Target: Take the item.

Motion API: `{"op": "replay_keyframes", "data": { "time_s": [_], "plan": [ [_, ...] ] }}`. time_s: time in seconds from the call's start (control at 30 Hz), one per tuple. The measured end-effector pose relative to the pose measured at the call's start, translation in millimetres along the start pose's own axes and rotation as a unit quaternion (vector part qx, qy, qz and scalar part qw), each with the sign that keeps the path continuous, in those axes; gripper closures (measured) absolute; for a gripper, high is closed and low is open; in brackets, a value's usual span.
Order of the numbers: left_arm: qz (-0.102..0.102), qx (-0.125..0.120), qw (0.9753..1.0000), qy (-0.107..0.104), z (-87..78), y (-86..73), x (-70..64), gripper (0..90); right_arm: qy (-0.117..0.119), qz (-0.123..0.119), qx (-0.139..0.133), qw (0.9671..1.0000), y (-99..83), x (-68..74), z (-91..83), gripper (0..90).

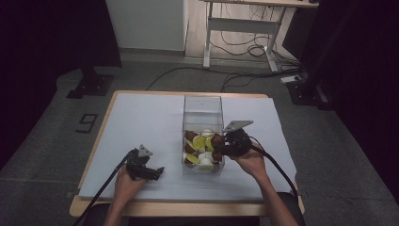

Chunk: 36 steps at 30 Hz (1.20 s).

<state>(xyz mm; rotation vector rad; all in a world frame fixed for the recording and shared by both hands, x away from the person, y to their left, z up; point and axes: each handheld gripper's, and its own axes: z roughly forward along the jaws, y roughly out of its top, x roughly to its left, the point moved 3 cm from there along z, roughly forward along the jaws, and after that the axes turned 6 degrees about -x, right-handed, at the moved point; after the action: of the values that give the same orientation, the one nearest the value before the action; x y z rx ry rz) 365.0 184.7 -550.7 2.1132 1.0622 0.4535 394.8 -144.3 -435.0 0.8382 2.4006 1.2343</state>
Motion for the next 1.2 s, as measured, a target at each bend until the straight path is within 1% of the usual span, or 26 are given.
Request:
{"op": "replay_keyframes", "data": {
  "time_s": [0.17, 0.27, 0.37, 0.47, 0.6, 0.97, 1.07, 1.1, 1.13, 1.17, 1.2],
  "plan": [
    [0.000, 0.000, 1.0000, 0.000, 0.0, 0.0, 0.0, 0.0, -0.011, 0.004, -0.002, 0.9999, -1.2, -6.5, -6.1, 55.2],
    [0.000, 0.000, 1.0000, 0.000, 0.0, 0.0, 0.0, 0.0, -0.024, 0.005, -0.001, 0.9997, -3.1, -12.2, -10.1, 55.2],
    [0.000, 0.000, 1.0000, 0.000, 0.0, 0.0, 0.0, 0.0, -0.030, 0.009, -0.002, 0.9995, -4.0, -14.6, -11.8, 55.2],
    [0.000, 0.000, 1.0000, 0.000, 0.0, 0.0, -0.1, 0.0, -0.041, 0.009, 0.000, 0.9991, -5.8, -19.1, -14.1, 55.2],
    [-0.001, 0.000, 1.0000, 0.000, 0.0, 0.0, 0.0, 0.0, -0.050, 0.012, 0.001, 0.9987, -8.8, -25.4, -16.9, 55.2],
    [0.000, 0.000, 1.0000, 0.000, 0.0, 0.0, 0.0, 0.0, -0.074, 0.032, 0.005, 0.9967, -19.4, -44.9, -24.7, 55.3],
    [0.000, 0.000, 1.0000, 0.000, 0.0, 0.0, -0.1, 0.0, -0.080, 0.033, 0.010, 0.9962, -23.0, -49.8, -25.6, 55.3],
    [-0.001, 0.000, 1.0000, 0.000, 0.0, 0.0, -0.1, 0.0, -0.086, 0.034, 0.013, 0.9956, -26.0, -53.4, -25.5, 55.2],
    [-0.001, 0.000, 1.0000, 0.000, 0.0, 0.0, -0.1, 0.0, -0.086, 0.034, 0.013, 0.9956, -26.0, -53.4, -25.5, 55.2],
    [0.000, 0.000, 1.0000, 0.000, 0.0, 0.0, 0.0, 0.0, -0.091, 0.036, 0.017, 0.9950, -29.0, -57.0, -25.3, 55.2],
    [-0.001, -0.001, 1.0000, 0.000, 0.1, 0.0, -0.1, 0.0, -0.091, 0.036, 0.017, 0.9950, -29.0, -57.0, -25.3, 55.2]
  ]
}}
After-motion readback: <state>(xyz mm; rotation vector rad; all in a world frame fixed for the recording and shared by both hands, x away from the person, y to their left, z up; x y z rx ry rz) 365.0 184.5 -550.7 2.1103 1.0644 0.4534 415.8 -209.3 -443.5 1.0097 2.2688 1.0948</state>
